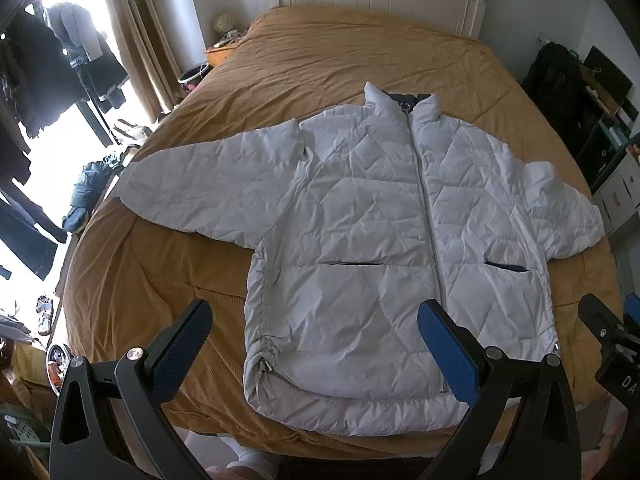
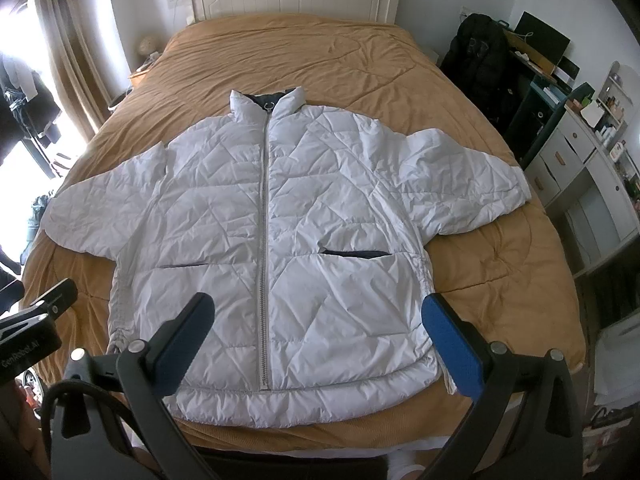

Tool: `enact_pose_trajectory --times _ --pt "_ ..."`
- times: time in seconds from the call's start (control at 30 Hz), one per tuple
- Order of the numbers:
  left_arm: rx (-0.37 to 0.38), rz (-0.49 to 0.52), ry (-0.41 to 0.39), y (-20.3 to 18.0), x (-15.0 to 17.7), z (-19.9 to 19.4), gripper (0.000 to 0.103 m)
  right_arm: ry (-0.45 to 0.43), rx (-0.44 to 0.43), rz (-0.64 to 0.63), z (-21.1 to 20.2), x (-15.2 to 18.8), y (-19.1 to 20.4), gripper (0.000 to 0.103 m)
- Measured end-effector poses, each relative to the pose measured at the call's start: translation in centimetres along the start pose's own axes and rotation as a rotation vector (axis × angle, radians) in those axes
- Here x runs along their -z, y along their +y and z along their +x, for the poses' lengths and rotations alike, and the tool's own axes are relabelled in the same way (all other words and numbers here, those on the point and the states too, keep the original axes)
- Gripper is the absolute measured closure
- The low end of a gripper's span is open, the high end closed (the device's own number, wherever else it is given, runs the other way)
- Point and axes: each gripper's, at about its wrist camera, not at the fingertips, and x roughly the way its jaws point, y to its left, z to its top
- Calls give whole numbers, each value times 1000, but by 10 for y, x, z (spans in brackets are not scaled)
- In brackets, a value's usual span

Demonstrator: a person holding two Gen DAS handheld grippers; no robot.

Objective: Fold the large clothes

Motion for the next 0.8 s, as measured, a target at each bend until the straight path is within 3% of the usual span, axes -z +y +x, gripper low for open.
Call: enact_pose_trajectory --times 0.8 --pt "-1 -2 1 0 0 1 1 4 -3 3 2 1 0 0"
